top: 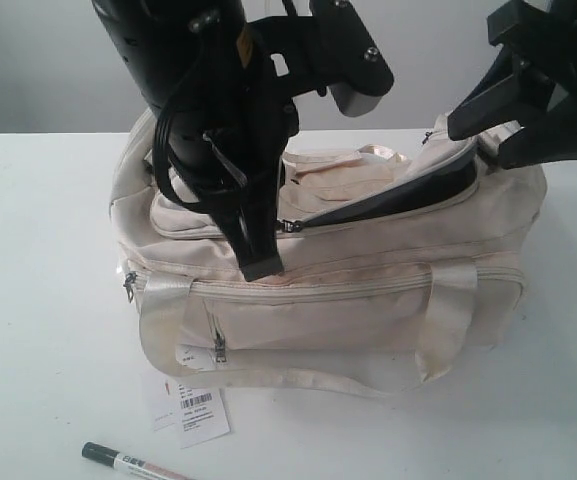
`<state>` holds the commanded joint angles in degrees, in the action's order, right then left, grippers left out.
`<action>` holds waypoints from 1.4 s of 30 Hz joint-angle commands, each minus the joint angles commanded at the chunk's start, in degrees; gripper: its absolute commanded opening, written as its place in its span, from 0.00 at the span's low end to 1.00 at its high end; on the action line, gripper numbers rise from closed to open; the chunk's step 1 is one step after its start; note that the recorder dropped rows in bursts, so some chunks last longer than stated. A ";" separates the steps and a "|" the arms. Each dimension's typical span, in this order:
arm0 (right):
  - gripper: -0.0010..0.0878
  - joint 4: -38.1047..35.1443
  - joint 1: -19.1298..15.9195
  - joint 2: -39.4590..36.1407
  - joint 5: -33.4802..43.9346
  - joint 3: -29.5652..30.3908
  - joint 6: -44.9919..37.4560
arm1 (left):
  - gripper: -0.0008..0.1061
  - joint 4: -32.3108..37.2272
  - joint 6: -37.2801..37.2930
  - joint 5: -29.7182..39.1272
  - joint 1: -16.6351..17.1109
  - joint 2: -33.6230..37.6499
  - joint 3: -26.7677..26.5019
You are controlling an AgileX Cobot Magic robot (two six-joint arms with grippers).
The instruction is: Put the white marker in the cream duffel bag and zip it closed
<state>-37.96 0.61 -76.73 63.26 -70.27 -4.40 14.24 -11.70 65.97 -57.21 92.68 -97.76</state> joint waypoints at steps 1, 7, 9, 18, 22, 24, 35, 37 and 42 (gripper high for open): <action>0.62 -0.68 0.00 0.00 -0.67 0.71 0.24 | 0.01 0.00 0.00 0.00 0.00 0.00 0.00; 0.62 -5.35 0.00 0.00 -4.58 3.54 0.10 | 0.01 0.00 0.00 0.00 0.00 0.00 0.00; 0.62 -6.35 0.09 0.00 -5.41 3.62 0.10 | 0.01 0.00 0.00 -0.11 0.00 0.00 0.00; 0.62 -6.07 3.20 -2.92 -8.49 3.62 0.10 | 0.01 0.00 0.00 -0.36 0.00 0.00 0.00; 0.62 -6.07 4.34 -4.21 -9.85 3.62 0.10 | 0.01 0.00 0.00 -0.47 0.00 0.00 0.00; 0.62 -6.17 4.67 -4.46 -11.16 3.62 0.10 | 0.01 0.00 0.00 -0.47 0.00 0.00 0.00; 0.56 -6.64 5.11 -6.85 -12.20 3.62 -0.77 | 0.01 0.00 0.00 -0.47 0.00 0.00 0.00; 0.51 -7.70 5.21 -7.28 -12.80 3.62 -0.77 | 0.01 0.00 0.00 -0.47 0.00 0.00 0.00; 0.24 -7.93 5.65 -8.23 -13.59 3.62 -2.94 | 0.01 0.00 0.00 -0.24 0.00 0.00 0.00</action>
<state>-45.90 6.27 -84.95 49.68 -66.65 -7.35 14.24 -11.70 65.73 -57.21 92.68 -97.76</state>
